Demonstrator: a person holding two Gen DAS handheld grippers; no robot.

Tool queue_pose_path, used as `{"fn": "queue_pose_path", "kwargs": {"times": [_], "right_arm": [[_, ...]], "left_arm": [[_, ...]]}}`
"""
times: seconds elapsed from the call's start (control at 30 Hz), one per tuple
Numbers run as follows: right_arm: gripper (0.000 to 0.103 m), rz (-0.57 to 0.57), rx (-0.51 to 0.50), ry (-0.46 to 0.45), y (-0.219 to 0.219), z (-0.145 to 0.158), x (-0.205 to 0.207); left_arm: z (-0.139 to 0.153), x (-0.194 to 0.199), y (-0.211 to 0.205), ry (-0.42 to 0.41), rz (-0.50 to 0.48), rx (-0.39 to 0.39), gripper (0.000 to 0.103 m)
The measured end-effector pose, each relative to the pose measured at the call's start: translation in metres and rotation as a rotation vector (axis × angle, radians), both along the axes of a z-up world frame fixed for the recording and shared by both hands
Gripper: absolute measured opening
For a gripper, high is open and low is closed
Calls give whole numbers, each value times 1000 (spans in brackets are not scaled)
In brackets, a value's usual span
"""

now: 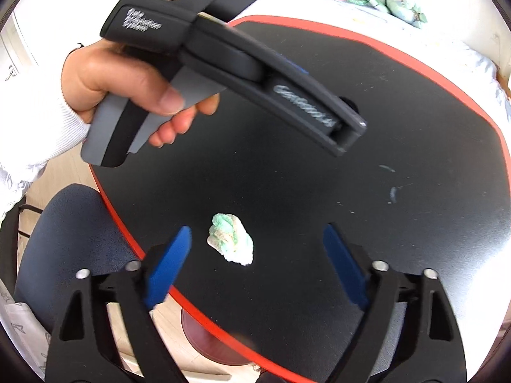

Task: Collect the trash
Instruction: 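Grasp the crumpled white paper with the right tool while the left tool grasps the black round object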

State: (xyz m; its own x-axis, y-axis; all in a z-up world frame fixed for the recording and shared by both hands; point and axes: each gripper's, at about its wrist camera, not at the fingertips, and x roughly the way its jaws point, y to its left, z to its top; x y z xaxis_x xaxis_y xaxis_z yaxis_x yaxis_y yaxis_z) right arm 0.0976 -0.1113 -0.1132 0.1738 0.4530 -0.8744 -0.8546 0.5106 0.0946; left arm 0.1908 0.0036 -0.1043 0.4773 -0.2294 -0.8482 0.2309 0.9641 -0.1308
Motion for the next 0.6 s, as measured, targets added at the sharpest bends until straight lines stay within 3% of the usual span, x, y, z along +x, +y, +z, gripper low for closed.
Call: {"fn": "queue_pose_path", "kwargs": {"times": [0.07,0.23,0.33,0.47,0.6], "right_arm": [[65,12,-3,-3,2,-3,-1],[48,30,-10,-13,2,-7,-5],[27,27,-12,-19,1,-7,-7],[24,22,-11,-18,-1,-5,-9],[24,7,-4,-15,-5,-3,-10]], "left_arm": [[-3,2,0,1,-1,0,77],[-5,7,-2,-12,-1,8,62],[-5,8,-2,-19,9,20,52],[-4,9,-2,-14,13,30,21],[-2,6,-2,-6,14,29,20]]}}
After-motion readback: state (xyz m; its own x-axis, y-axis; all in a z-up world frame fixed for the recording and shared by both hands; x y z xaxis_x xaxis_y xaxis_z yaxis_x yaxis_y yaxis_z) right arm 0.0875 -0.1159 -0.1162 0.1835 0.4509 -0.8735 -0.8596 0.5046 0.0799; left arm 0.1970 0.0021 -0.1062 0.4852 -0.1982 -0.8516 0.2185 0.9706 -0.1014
